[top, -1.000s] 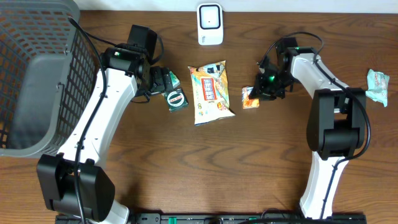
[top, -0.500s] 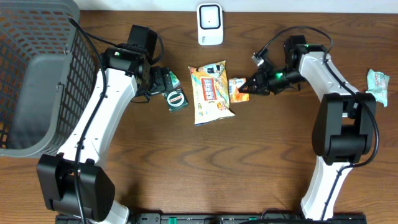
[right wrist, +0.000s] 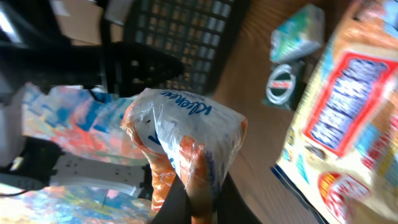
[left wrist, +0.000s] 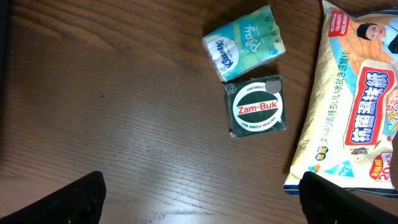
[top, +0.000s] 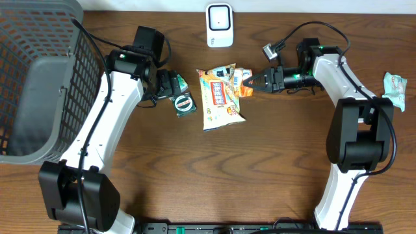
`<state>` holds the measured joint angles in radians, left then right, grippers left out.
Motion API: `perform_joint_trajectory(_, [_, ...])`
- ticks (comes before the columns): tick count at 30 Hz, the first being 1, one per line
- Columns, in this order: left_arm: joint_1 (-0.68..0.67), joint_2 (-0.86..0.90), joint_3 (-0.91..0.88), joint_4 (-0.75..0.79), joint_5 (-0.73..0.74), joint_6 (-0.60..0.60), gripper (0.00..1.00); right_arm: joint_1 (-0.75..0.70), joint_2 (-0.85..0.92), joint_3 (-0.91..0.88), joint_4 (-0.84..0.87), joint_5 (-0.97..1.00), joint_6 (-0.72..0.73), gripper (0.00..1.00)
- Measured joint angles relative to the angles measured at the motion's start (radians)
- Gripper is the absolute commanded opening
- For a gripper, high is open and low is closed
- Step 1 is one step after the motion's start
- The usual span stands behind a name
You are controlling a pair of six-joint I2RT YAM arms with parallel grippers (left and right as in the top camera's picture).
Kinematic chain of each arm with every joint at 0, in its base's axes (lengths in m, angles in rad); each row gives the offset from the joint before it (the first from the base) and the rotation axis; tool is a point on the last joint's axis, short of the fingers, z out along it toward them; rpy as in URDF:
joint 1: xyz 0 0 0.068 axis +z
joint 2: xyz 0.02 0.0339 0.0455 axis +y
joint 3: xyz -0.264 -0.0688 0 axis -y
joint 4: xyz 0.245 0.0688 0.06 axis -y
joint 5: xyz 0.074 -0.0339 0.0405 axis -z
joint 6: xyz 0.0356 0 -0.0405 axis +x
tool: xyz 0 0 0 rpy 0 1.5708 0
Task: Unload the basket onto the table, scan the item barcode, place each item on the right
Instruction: 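Carry the orange tissue pack left toward the scanner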
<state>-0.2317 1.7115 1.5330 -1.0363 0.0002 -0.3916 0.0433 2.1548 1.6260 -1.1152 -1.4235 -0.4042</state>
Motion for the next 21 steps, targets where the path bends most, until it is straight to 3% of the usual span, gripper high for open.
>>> perform_joint_trajectory(10, [0.000, 0.000, 0.000, 0.000, 0.000, 0.000, 0.97, 0.018, 0.000, 0.000, 0.002, -0.090, -0.110, 0.01])
perform_joint_trajectory(21, [0.000, 0.000, 0.000, 0.000, 0.000, 0.000, 0.98, 0.066, 0.000, 0.000, 0.124, -0.072, -0.240, 0.01])
